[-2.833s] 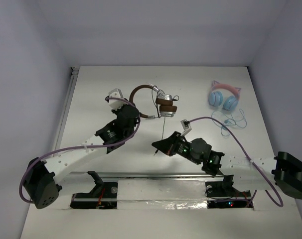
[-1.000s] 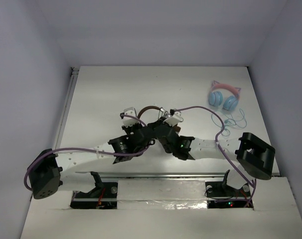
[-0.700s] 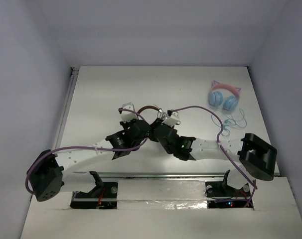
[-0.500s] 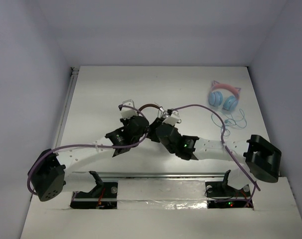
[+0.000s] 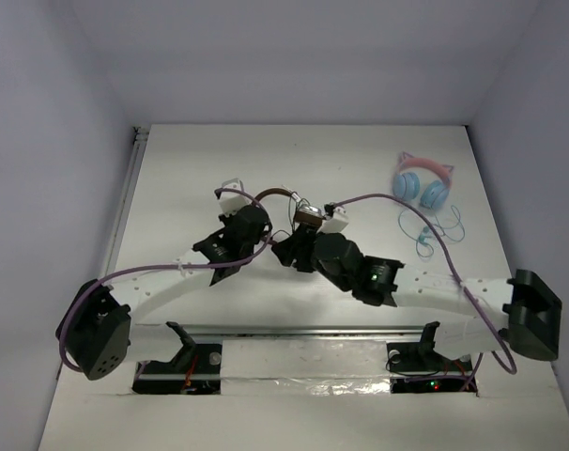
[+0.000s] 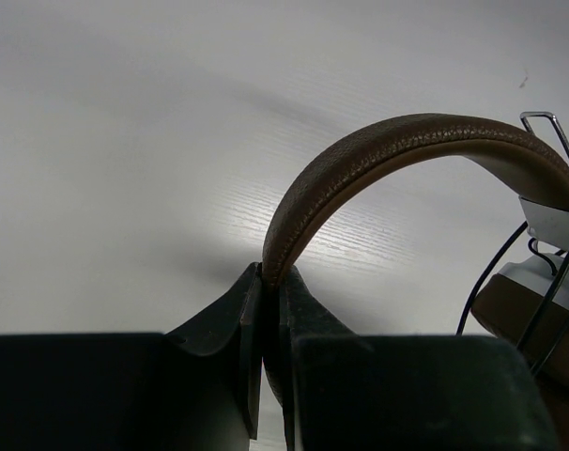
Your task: Wrap the headphones
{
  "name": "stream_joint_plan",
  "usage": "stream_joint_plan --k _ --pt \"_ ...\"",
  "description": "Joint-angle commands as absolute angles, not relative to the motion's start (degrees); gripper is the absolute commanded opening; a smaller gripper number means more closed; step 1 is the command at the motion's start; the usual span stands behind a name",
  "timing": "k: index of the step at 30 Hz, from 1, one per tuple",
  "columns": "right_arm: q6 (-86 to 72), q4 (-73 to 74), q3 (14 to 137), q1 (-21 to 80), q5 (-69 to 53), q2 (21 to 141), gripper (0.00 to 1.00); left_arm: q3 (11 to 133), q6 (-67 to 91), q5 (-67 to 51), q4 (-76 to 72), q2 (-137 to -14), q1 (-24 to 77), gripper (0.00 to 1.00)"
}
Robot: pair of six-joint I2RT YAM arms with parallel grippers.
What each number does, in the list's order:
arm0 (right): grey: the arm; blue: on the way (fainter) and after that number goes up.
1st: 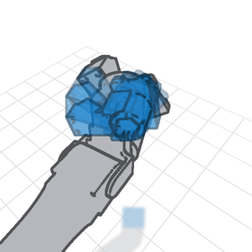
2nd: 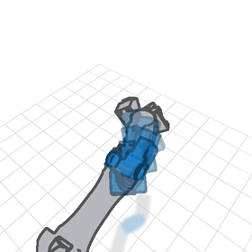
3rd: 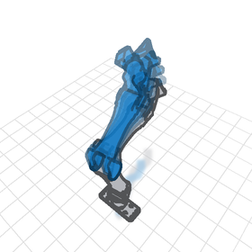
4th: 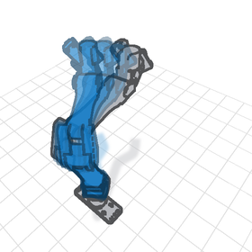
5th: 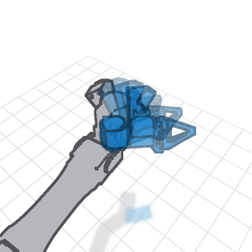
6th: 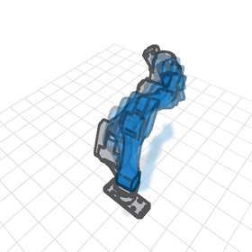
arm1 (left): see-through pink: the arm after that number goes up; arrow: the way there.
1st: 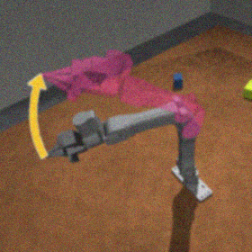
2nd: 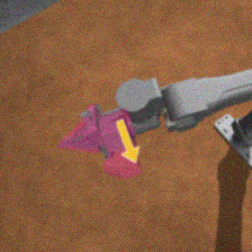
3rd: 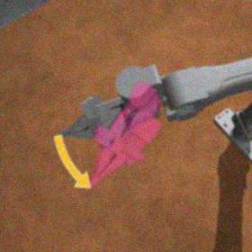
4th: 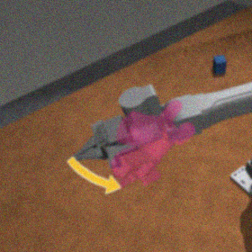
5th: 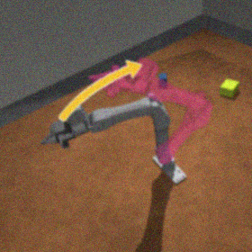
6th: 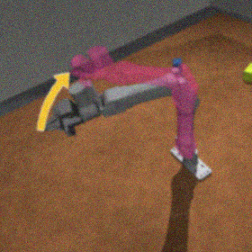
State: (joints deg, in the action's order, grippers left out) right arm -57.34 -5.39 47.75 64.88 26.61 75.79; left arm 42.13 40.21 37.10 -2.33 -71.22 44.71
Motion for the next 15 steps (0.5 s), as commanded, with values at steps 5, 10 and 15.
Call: stream_joint_plan --k 5,10,15 --pt "-50.3 1.7 46.7 65.7 25.7 61.0 0.64 46.8 38.8 33.1 -8.0 -73.6 42.7 0.00" --pt "-47.2 7.2 44.0 65.7 27.4 47.0 0.17 49.0 38.1 30.1 -9.8 -78.9 42.2 0.00" --pt "-44.9 14.2 42.5 65.7 30.4 38.1 0.00 53.8 37.1 25.6 -11.1 -85.9 40.0 0.00"
